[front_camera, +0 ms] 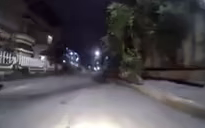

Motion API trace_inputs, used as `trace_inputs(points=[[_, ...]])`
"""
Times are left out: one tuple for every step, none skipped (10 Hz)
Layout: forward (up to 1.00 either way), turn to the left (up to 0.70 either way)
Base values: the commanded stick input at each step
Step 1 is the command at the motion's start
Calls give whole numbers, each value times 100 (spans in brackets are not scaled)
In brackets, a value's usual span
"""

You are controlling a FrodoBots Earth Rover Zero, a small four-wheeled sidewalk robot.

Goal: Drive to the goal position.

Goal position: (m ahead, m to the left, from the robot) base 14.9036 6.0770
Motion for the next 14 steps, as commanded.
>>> trace_inputs(points=[[70, 0], [70, 0], [70, 0], [70, 0], [70, 0], [70, 0], [70, 0], [70, 0], [70, 0], [70, 0], [70, 0], [70, 0], [70, 0], [70, 0]])
